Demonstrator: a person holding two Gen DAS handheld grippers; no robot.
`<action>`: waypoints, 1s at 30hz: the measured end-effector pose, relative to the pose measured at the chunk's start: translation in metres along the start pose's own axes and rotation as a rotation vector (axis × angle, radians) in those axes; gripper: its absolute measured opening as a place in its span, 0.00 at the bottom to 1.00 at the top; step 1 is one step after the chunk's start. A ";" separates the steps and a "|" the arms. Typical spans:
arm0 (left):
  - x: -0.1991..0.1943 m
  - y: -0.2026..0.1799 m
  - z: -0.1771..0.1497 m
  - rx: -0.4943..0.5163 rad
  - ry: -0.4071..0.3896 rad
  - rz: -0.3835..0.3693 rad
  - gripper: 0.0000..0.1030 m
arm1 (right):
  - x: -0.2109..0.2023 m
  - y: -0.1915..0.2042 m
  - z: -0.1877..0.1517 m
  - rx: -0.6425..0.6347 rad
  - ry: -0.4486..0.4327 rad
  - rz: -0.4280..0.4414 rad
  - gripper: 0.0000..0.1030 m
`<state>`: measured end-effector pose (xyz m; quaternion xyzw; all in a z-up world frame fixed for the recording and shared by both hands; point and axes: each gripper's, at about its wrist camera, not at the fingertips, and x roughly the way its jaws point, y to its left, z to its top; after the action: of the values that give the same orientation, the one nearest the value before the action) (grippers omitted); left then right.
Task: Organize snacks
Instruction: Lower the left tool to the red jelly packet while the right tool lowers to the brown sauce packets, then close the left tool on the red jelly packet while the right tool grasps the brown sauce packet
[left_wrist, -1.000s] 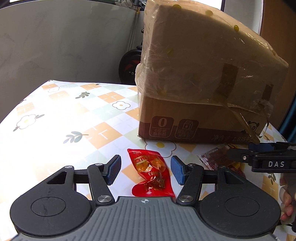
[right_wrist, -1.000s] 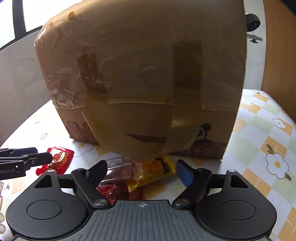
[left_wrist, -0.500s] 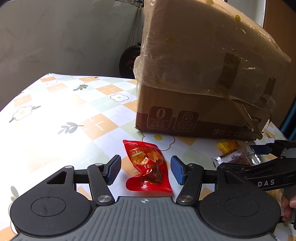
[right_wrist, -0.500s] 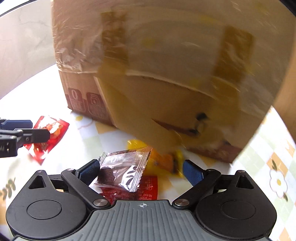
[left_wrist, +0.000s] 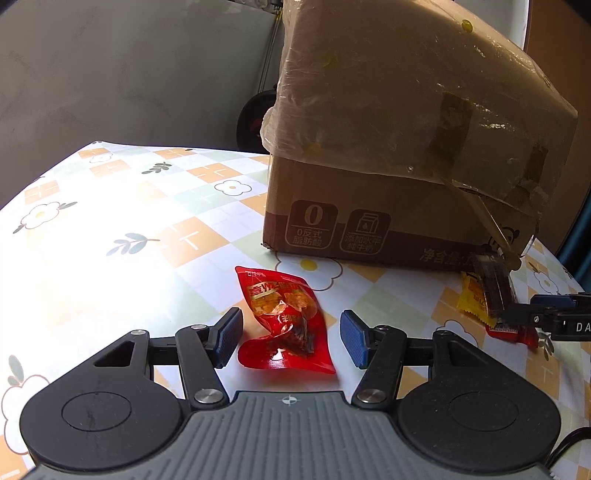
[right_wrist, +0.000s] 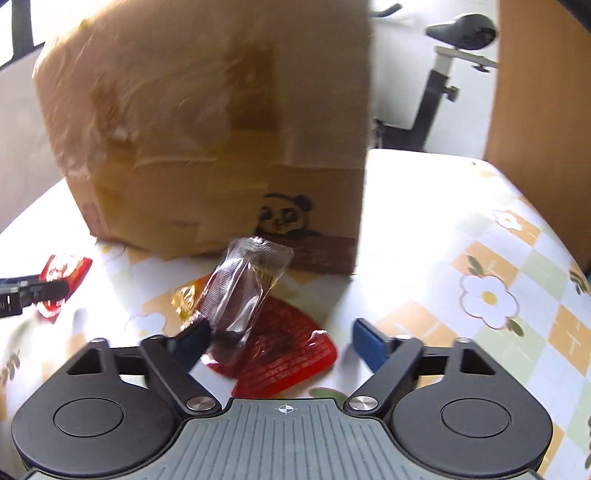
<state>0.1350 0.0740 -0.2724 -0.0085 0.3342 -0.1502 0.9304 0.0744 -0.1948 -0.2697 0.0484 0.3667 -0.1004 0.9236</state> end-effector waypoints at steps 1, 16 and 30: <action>-0.001 0.000 0.000 0.001 -0.002 0.003 0.59 | -0.002 -0.001 0.000 0.006 -0.012 -0.007 0.60; -0.003 -0.003 -0.002 -0.002 -0.011 0.028 0.59 | 0.008 0.022 0.021 -0.024 -0.017 0.050 0.56; -0.005 -0.003 -0.002 -0.019 -0.017 0.036 0.55 | -0.012 -0.009 0.000 0.008 -0.041 0.099 0.41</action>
<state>0.1294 0.0728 -0.2705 -0.0123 0.3278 -0.1300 0.9357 0.0645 -0.2014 -0.2615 0.0678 0.3444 -0.0571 0.9346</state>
